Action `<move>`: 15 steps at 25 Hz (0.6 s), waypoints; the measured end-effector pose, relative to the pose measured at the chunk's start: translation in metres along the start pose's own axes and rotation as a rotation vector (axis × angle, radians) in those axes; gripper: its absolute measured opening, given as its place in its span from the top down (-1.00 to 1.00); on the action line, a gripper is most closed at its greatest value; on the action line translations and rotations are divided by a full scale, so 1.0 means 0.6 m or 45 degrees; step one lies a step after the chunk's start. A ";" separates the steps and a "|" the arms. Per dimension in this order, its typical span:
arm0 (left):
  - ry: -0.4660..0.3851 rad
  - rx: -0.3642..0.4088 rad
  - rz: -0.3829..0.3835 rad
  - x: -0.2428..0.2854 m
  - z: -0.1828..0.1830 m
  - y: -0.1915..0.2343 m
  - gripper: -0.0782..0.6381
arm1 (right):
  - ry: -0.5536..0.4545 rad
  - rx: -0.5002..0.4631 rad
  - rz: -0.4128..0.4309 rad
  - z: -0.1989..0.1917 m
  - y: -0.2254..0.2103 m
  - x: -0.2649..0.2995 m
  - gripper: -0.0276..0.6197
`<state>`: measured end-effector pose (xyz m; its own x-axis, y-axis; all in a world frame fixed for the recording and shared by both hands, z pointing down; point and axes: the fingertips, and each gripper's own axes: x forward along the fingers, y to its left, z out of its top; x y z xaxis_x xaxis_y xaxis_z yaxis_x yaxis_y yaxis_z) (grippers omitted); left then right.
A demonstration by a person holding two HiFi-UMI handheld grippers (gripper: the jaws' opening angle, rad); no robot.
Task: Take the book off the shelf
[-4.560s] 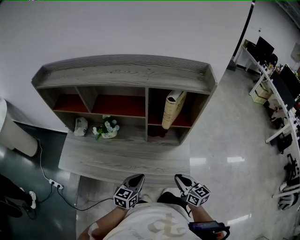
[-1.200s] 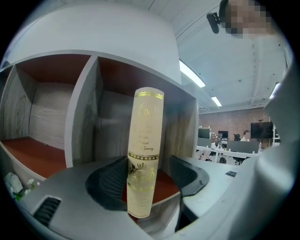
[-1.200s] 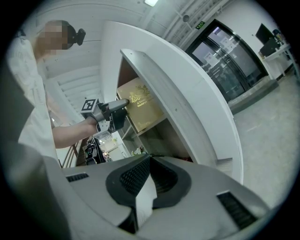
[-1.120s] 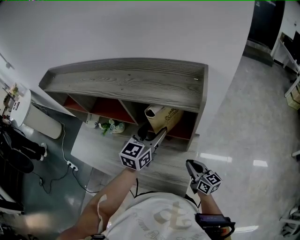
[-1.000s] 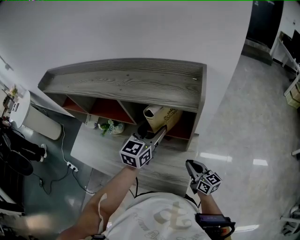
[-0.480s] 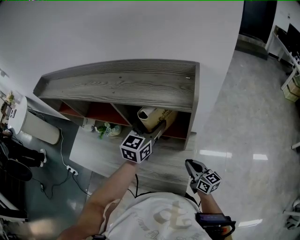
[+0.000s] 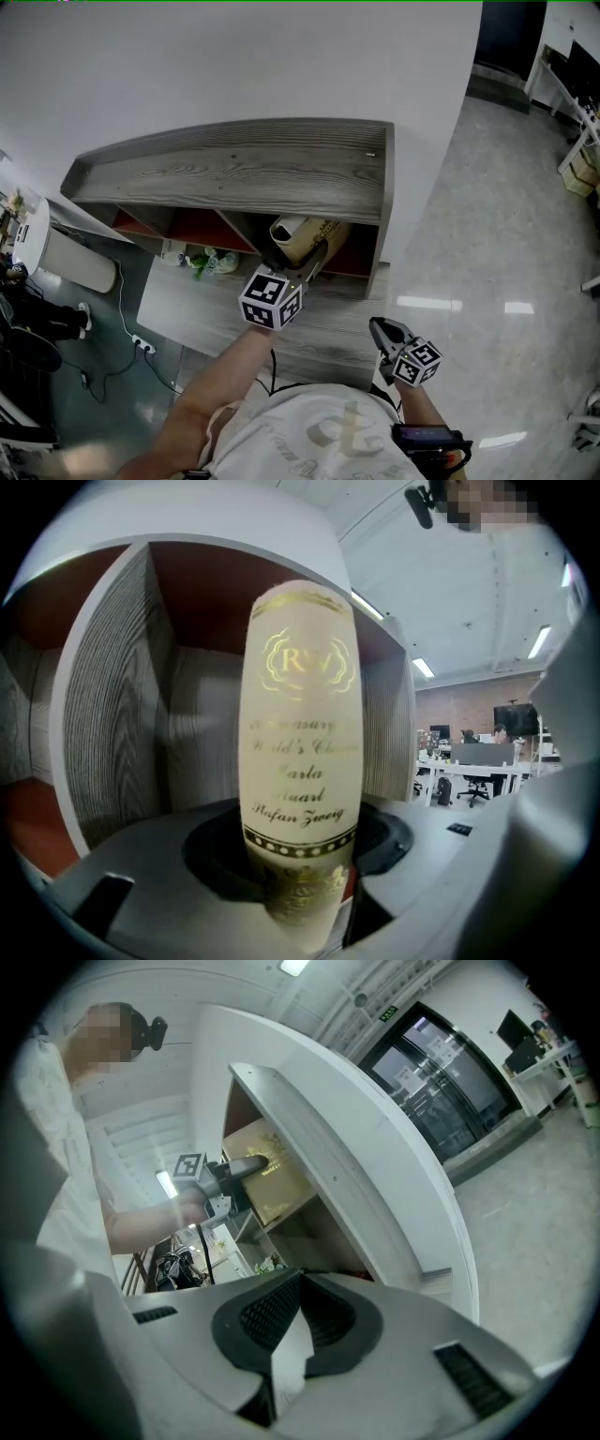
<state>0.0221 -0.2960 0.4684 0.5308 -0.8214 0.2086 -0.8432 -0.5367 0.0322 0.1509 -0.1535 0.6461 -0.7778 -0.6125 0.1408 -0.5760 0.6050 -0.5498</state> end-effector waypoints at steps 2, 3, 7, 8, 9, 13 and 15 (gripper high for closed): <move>-0.018 -0.005 -0.001 -0.004 0.002 -0.001 0.12 | 0.000 -0.001 0.000 0.002 0.001 0.001 0.90; -0.027 -0.009 -0.004 -0.007 0.003 -0.002 0.12 | 0.000 -0.001 -0.001 0.002 0.001 0.002 0.90; -0.056 -0.032 -0.018 -0.017 0.008 -0.005 0.13 | 0.002 -0.005 -0.002 0.001 0.004 0.001 0.90; -0.063 -0.039 -0.019 -0.020 0.010 -0.006 0.13 | 0.003 -0.007 -0.001 0.001 0.006 0.001 0.90; -0.070 -0.048 -0.021 -0.024 0.012 -0.006 0.13 | 0.003 -0.008 -0.001 0.001 0.008 0.000 0.90; -0.082 -0.068 -0.031 -0.039 0.013 -0.009 0.13 | 0.005 -0.011 -0.001 -0.002 0.016 -0.002 0.90; -0.080 -0.070 -0.031 -0.049 0.010 -0.010 0.13 | 0.006 -0.015 -0.001 -0.003 0.022 -0.003 0.90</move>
<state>0.0125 -0.2700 0.4561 0.5544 -0.8194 0.1456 -0.8323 -0.5470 0.0902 0.1439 -0.1435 0.6400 -0.7786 -0.6106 0.1450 -0.5793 0.6104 -0.5403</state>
